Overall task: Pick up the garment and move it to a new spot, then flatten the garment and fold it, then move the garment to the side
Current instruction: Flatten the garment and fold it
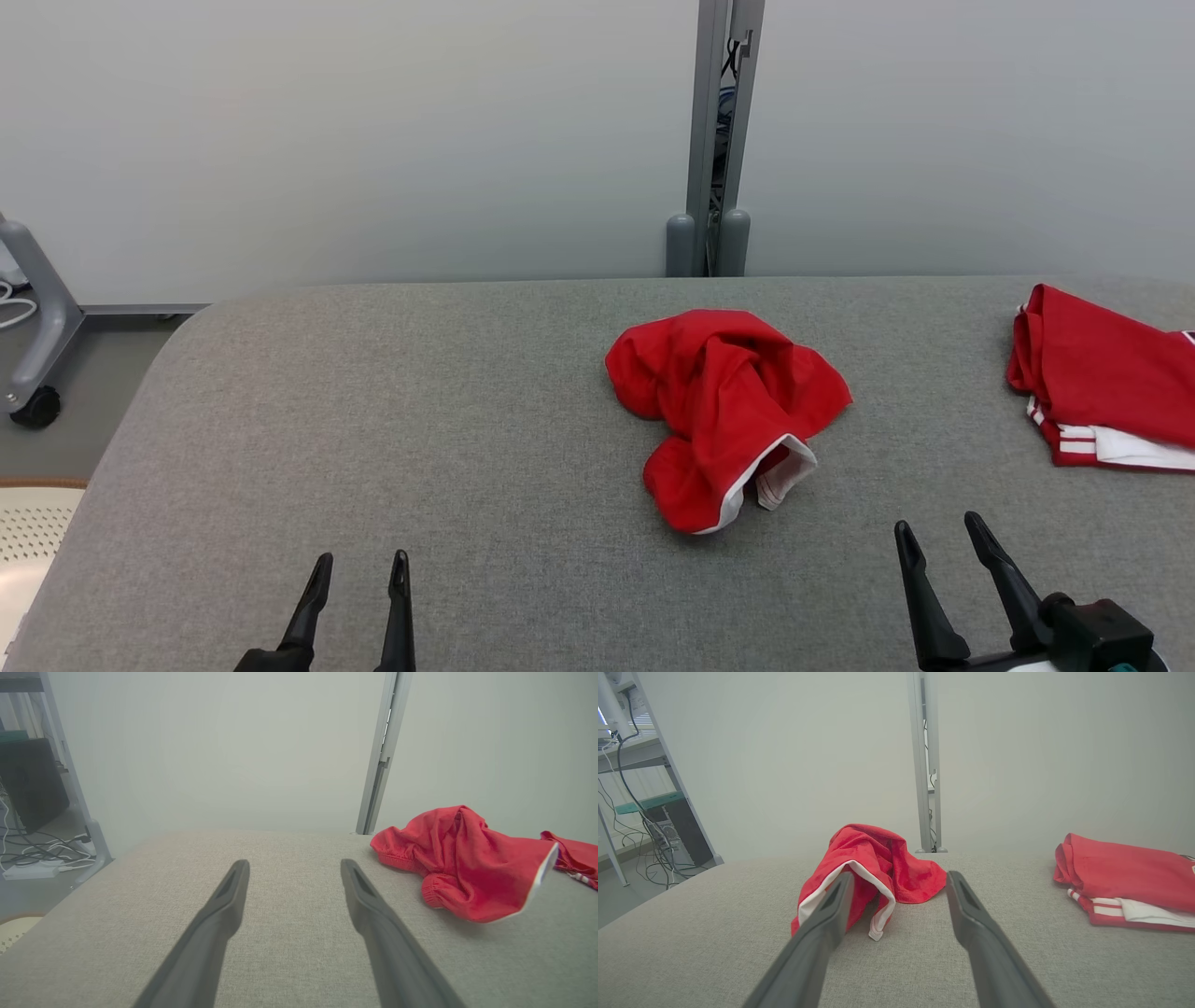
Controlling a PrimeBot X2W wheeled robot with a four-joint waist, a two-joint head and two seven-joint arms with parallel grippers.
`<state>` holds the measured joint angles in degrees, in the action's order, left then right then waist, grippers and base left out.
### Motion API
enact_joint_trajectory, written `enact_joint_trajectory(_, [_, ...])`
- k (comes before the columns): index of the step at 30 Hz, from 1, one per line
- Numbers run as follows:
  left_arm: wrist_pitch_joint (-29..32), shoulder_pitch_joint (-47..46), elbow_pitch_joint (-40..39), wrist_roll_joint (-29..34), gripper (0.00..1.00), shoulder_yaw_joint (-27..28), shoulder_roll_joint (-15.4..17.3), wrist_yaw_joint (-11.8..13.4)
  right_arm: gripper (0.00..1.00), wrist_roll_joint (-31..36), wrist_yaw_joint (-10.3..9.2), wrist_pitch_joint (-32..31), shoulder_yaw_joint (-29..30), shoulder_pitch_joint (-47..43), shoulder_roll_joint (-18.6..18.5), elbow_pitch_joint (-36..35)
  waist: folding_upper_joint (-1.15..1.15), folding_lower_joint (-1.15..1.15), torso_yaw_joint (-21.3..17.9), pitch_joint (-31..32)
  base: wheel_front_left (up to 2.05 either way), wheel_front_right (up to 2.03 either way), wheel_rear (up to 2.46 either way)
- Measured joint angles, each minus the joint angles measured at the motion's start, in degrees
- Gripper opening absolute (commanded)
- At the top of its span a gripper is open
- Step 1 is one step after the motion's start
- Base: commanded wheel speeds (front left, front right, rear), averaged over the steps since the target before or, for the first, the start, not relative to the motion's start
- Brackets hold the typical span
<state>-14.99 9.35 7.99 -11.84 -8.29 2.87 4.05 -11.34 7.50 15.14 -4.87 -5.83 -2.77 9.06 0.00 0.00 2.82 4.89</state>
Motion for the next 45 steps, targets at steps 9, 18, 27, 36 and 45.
enact_joint_trajectory(9, [0.0, 0.0, 0.6, 0.0, 1.00, -0.2, 0.0, 0.0, 1.00, -0.1, 0.00, 0.0, -0.1, 0.0, 0.0, 0.1, 0.00, 0.00, -0.1, 0.2, 0.00, 0.00, 0.00])
enact_joint_trajectory(18, [0.0, 0.0, 0.7, 0.0, 1.00, -0.3, 0.0, 0.0, 1.00, -0.1, 0.00, 0.0, -0.2, 0.0, 0.0, 0.0, 0.00, 0.00, -0.2, 0.1, 0.00, 0.00, 0.00])
enact_joint_trajectory(27, [0.0, -5.4, 8.0, 6.4, 1.00, -6.9, 0.3, -4.9, 1.00, -0.1, 0.00, 0.0, -1.3, 0.5, 0.0, -0.1, 0.00, 0.00, -0.9, -1.2, 0.00, 0.00, 0.00])
enact_joint_trajectory(36, [1.3, -19.7, 22.9, 9.9, 1.00, -15.3, 0.1, -8.6, 1.00, 0.9, 0.00, 0.0, -1.6, 2.4, 0.0, 0.0, 0.00, 0.00, -4.2, -5.5, 0.00, 0.00, 0.00])
enact_joint_trajectory(45, [2.4, -32.1, 34.2, 17.6, 1.00, -24.6, 0.0, -9.0, 1.00, 1.3, 0.00, 0.0, -2.3, 5.5, 0.0, -0.1, 0.00, 0.00, -7.1, -9.9, 0.00, 0.00, 0.00])
